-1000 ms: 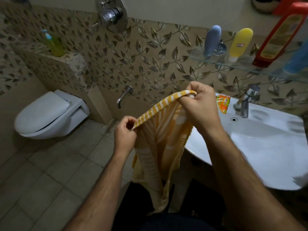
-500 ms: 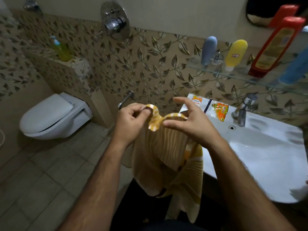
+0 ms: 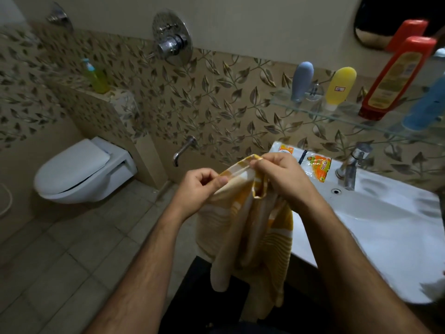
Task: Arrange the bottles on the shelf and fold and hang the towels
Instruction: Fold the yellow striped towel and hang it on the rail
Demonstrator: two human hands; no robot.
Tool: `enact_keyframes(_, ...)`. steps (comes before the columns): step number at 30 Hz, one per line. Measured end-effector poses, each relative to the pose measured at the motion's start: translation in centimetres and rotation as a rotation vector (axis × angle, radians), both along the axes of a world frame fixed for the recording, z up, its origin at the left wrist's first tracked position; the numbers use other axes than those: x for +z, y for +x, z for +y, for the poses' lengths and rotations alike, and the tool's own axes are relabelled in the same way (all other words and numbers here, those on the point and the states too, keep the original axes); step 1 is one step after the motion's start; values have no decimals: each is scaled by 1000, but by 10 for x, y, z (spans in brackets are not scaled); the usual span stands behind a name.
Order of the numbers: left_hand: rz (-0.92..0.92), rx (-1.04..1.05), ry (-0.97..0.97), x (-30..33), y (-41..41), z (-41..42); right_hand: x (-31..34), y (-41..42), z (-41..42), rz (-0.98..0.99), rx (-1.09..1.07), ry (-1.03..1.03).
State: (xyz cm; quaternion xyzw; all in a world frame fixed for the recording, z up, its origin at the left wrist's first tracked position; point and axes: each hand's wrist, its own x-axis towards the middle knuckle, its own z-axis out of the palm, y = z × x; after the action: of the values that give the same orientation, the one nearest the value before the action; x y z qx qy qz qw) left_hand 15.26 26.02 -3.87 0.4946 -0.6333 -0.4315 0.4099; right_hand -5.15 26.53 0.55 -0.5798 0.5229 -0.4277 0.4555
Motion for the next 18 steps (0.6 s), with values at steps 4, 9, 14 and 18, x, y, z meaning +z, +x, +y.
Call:
enact_keyframes(4, 9, -115, 205, -20, 12, 9, 5, -15, -3, -176, -121, -6)
enact_keyframes(9, 90, -45, 177, -34, 20, 8, 3, -24, -5, -235, -234, -10)
enact_keyframes(14, 145, 91, 87, -28, 16, 10, -12, -27, -11, 25, -368, -55)
enact_keyframes(18, -28, 67, -45, 0, 5, 3, -17, -18, -8, 244, -56, 7)
